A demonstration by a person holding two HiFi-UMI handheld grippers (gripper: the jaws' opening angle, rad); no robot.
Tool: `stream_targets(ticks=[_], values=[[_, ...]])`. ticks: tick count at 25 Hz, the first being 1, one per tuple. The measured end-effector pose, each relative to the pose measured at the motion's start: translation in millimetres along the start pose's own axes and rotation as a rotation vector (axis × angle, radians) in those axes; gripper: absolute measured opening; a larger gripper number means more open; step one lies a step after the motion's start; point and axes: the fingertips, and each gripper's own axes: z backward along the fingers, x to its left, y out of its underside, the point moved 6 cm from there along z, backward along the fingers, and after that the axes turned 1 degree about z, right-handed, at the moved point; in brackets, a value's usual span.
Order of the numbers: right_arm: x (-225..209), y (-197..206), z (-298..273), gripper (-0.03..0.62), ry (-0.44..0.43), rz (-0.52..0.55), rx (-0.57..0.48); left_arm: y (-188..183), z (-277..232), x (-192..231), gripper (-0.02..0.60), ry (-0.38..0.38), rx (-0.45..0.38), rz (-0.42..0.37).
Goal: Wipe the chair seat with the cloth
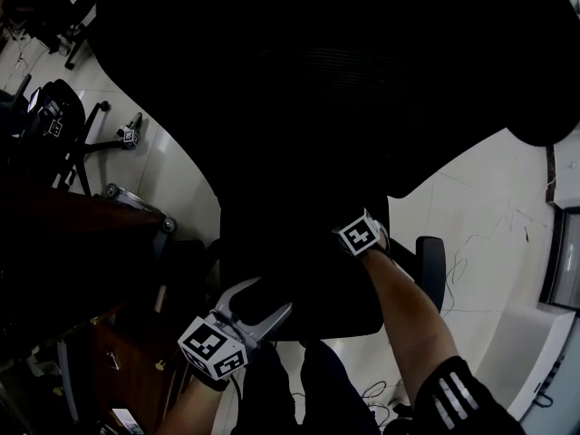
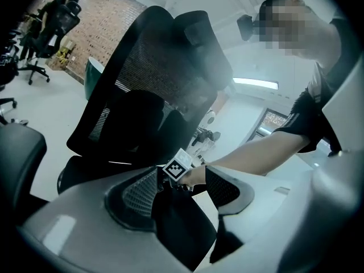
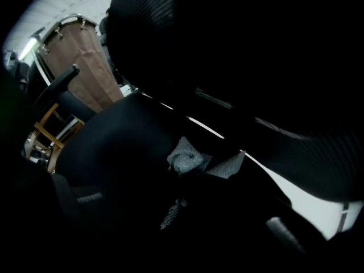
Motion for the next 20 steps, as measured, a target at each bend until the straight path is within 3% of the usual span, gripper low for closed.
stream_targets(ticks=[6, 9, 13, 20], values=[[-41.6, 29.6, 31.1, 0.040, 0.109, -0.064, 0.030, 4.7, -0.2, -14.4, 0.290, 0.012, 0.013, -0.005], [-30.5, 13.5, 35.2, 0.040, 0.094, -0.079, -0.027, 3.4, 5.8, -17.4, 0.290, 0.002, 0.020, -0.013], [37.5, -40.7, 29.7, 0.040, -0.067, -0.045, -0.184, 8.5, 19.7, -18.3, 0.290, -0.017, 0.018, -0.009], [160.7, -99.6, -2.6, 0.041, -0.223, 0.134, -0.212, 15.1, 36.8, -15.2, 0.290, -0.044, 0.006, -0.008]])
